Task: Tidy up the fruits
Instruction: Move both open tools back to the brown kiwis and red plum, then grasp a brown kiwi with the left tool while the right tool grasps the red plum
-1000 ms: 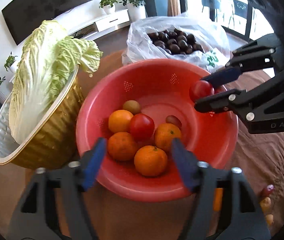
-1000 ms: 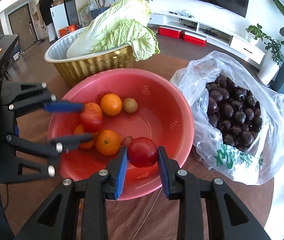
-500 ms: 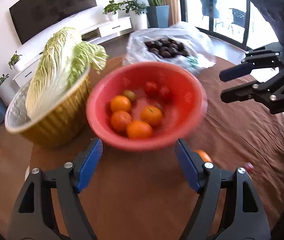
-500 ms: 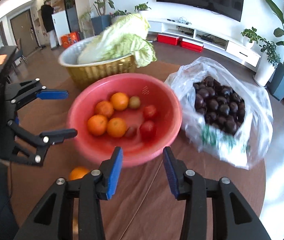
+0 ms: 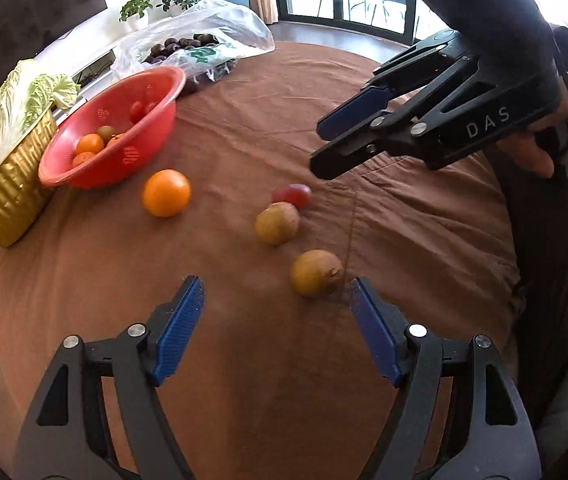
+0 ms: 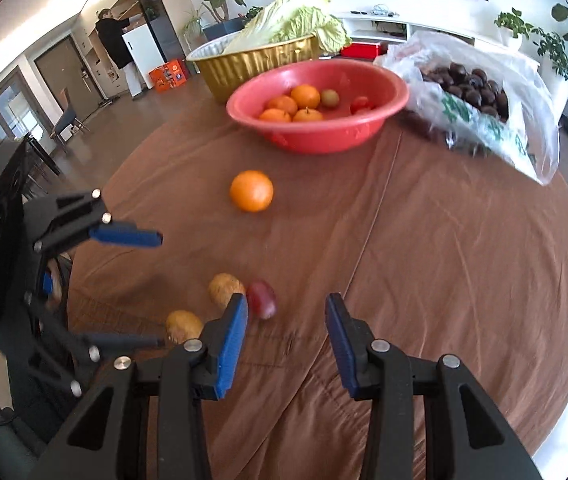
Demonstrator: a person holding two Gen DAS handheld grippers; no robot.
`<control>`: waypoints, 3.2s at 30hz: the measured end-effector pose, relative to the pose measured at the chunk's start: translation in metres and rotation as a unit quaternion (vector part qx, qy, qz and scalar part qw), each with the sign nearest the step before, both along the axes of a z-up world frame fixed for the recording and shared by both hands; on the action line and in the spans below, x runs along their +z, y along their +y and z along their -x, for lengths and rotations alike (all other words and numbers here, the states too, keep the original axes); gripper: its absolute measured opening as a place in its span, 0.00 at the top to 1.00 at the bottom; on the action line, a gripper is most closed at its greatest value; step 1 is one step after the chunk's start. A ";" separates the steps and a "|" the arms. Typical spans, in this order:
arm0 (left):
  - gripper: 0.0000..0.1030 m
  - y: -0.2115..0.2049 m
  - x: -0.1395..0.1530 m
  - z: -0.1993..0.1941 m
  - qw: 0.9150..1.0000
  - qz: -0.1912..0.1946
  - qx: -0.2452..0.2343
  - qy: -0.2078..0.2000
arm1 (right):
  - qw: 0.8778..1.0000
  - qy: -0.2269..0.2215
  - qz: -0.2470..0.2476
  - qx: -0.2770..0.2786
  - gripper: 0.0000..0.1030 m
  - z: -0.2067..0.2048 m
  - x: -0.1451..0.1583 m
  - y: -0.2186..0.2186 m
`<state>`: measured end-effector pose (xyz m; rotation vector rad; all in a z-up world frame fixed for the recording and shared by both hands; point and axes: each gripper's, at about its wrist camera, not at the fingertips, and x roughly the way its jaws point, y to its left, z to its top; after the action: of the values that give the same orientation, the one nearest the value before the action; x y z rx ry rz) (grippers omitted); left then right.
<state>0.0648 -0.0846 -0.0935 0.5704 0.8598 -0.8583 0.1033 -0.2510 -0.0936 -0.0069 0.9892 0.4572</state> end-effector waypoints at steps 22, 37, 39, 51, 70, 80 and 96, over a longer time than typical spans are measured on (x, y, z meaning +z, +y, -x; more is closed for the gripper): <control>0.71 0.000 -0.009 -0.004 0.999 0.032 0.002 0.040 | 1.000 -0.001 -0.006 0.011 0.58 0.007 -0.002 0.005; 0.71 0.042 0.008 -0.017 0.996 0.069 0.041 0.046 | 0.996 -0.016 0.052 0.072 0.62 0.003 -0.005 0.052; 0.71 0.034 0.005 -0.016 0.996 0.066 0.033 0.047 | 0.996 -0.016 0.055 0.073 0.62 0.005 -0.006 0.052; 0.80 0.015 -0.012 -0.016 0.999 0.030 0.018 0.041 | 0.993 -0.011 0.079 0.083 0.62 0.001 -0.009 0.036; 0.80 0.010 -0.010 -0.017 0.998 0.030 0.032 0.039 | 0.988 0.002 0.089 0.125 0.62 -0.003 -0.016 0.032; 0.80 0.011 -0.007 -0.015 0.998 0.033 0.031 0.042 | 0.984 0.000 0.111 0.141 0.66 -0.009 -0.021 0.042; 0.33 0.008 -0.006 -0.022 0.998 0.037 0.045 0.034 | 0.982 -0.010 0.118 0.148 0.84 -0.006 -0.019 0.046</control>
<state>0.0868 -0.0763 -0.0999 0.4374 0.9057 -0.8276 0.1096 -0.2047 -0.1129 -0.3758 1.0216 0.6079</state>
